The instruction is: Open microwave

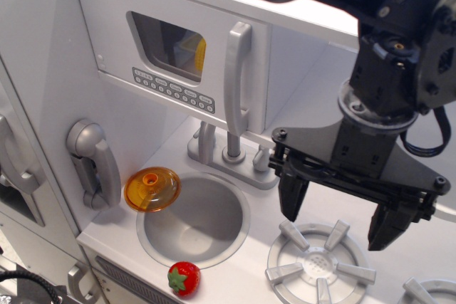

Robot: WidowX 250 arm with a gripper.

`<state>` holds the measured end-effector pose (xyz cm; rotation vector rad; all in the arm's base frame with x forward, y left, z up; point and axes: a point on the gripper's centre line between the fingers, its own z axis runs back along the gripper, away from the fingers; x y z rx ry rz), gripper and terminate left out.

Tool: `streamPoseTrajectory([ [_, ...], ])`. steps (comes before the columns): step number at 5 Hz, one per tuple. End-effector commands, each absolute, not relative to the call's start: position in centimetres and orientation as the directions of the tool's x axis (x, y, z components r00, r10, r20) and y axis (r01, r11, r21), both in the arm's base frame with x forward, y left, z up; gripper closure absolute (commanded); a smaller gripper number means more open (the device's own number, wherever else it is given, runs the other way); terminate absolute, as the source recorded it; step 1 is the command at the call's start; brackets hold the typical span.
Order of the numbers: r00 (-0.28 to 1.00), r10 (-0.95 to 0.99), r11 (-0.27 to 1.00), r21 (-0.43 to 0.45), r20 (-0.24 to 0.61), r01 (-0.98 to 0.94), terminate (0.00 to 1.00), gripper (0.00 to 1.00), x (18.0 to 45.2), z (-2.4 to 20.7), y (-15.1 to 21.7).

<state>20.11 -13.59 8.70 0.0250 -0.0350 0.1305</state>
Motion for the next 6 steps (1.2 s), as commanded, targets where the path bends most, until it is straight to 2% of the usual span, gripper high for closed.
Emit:
streamPoseTrajectory([
  [1,0.991,0.13,0.991,0.023,0.037,-0.131,0.0,0.0,20.1,8.7,-13.6],
  [2,0.99,0.086,0.993,0.076,0.11,-0.095,0.0,0.0,23.0,8.7,-10.3],
  [3,0.98,0.088,0.991,0.082,0.18,-0.104,0.0,0.0,25.6,8.5,-7.2],
  [4,0.957,0.127,0.986,0.075,0.26,-0.151,0.0,0.0,27.0,8.8,-4.6],
  [5,0.956,0.135,0.986,0.06,0.262,-0.156,0.0,0.0,27.0,8.7,-4.1],
  [6,0.947,0.131,0.984,0.082,0.293,-0.161,0.0,0.0,27.0,8.7,-3.4],
])
